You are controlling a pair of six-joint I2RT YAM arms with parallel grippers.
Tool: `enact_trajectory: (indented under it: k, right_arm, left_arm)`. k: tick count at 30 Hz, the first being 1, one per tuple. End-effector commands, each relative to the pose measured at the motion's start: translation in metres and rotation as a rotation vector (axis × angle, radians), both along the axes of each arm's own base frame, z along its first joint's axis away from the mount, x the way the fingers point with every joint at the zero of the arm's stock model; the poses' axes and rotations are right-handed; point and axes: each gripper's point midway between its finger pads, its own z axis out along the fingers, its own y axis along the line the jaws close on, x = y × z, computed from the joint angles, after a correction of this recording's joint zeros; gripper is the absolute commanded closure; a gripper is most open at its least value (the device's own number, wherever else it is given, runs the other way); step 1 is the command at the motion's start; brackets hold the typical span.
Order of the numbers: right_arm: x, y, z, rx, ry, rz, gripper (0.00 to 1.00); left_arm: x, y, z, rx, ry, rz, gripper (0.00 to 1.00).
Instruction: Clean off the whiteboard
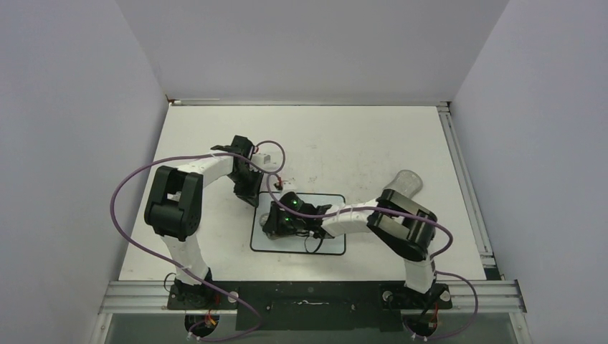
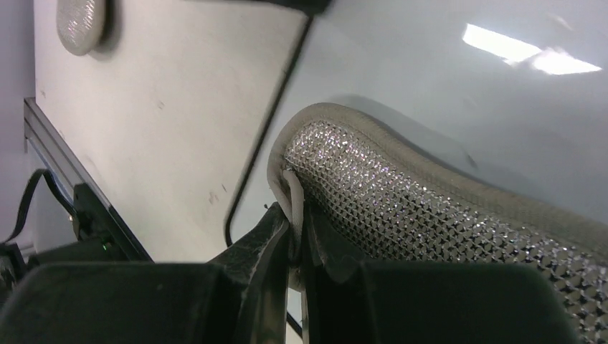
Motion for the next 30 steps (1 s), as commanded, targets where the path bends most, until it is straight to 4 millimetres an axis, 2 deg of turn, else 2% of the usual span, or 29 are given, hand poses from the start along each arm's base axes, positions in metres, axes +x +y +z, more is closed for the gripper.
enact_trajectory:
  k: [1,3,6,9,12,17,18,20,23,25,28,30]
  right_arm:
    - [-0.015,-0.079,-0.012,-0.089,0.043,-0.086,0.95]
    - [-0.021,-0.113,-0.012,-0.11,0.041,-0.134,0.95]
    - [-0.032,-0.148,-0.016,-0.147,0.047,-0.185,0.95]
    - [-0.033,-0.152,-0.023,-0.146,0.052,-0.204,0.95]
    - [-0.026,-0.119,-0.029,-0.141,0.041,-0.164,0.95]
    - [0.0,-0.021,-0.028,-0.115,-0.018,-0.042,0.95]
    - [0.01,-0.002,-0.019,-0.09,-0.041,-0.035,0.95]
    - [0.024,0.007,-0.021,-0.099,-0.058,-0.047,0.95]
    - [0.039,-0.014,-0.017,-0.119,-0.071,-0.107,0.95]
    - [0.046,-0.048,-0.014,-0.138,-0.08,-0.186,0.95]
    - [0.042,-0.107,-0.017,-0.134,-0.039,-0.298,0.95]
    - [0.04,-0.136,-0.016,-0.129,-0.029,-0.363,0.95]
  left_arm:
    - [-0.004,0.009,-0.028,0.081,0.026,-0.045,0.9]
    - [-0.004,0.009,-0.029,0.081,0.025,-0.045,0.91]
    - [-0.002,0.009,-0.027,0.082,0.017,-0.045,0.92]
    - [-0.004,0.009,-0.027,0.077,0.021,-0.044,0.93]
    - [-0.005,0.007,-0.027,0.064,0.02,-0.042,0.93]
    - [-0.005,0.003,-0.028,0.048,0.031,-0.029,0.94]
    - [-0.005,0.003,-0.028,0.047,0.03,-0.026,0.95]
    - [-0.006,0.003,-0.028,0.043,0.032,-0.024,0.95]
    - [-0.007,0.004,-0.028,0.045,0.033,-0.028,0.96]
    - [-0.006,0.003,-0.026,0.044,0.027,-0.031,0.97]
    - [-0.006,0.005,-0.025,0.046,0.022,-0.035,0.97]
    - [-0.005,0.005,-0.026,0.047,0.02,-0.037,0.97]
